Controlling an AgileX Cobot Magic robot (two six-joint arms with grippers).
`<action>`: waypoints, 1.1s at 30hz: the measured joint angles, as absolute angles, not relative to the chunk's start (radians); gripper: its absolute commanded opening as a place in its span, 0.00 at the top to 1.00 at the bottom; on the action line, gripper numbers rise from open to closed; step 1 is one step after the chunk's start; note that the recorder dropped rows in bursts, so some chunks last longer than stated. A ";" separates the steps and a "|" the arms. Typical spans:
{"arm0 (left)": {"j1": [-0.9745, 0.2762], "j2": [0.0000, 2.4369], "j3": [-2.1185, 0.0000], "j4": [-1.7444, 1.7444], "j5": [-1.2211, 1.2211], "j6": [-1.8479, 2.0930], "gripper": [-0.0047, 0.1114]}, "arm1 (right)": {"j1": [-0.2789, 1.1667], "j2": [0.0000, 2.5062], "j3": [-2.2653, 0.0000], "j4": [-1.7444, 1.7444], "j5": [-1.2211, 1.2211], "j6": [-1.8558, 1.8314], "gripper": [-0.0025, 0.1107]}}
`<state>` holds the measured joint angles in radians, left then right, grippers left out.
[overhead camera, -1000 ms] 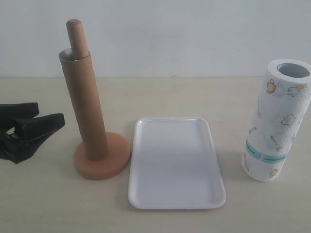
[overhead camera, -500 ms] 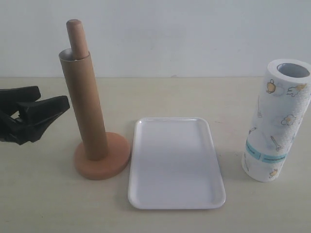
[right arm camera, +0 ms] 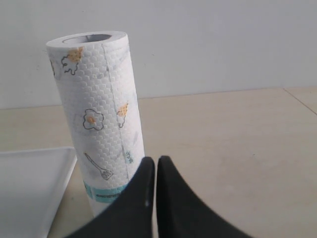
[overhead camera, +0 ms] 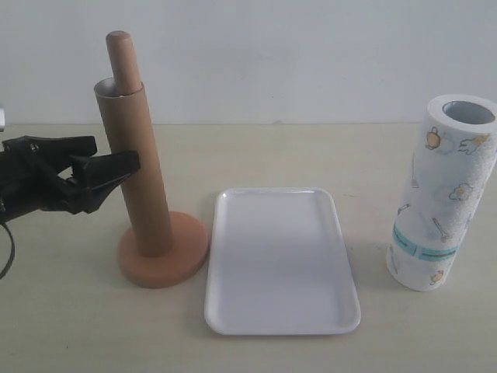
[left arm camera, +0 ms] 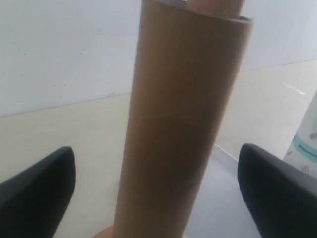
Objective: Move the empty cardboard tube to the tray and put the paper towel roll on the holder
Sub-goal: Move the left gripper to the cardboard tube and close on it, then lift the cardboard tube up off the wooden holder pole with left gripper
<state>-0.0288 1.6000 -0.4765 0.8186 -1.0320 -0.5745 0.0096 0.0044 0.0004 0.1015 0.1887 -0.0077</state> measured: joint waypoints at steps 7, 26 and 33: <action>-0.037 1.688 -0.535 0.823 -1.059 -0.572 0.24 | 0.010 0.004 0.000 0.102 0.189 -0.008 0.97; -0.135 1.772 -0.634 0.808 -1.021 -0.566 0.92 | 0.010 0.004 0.000 0.102 0.189 -0.008 0.97; -0.135 1.722 -0.634 0.808 -1.054 -0.565 0.92 | 0.010 0.004 0.000 0.102 0.189 -0.008 0.97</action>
<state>-0.1353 1.7219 -0.6343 0.8081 -1.0544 -0.5647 0.0096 0.0044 0.0004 0.1015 0.1887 -0.0077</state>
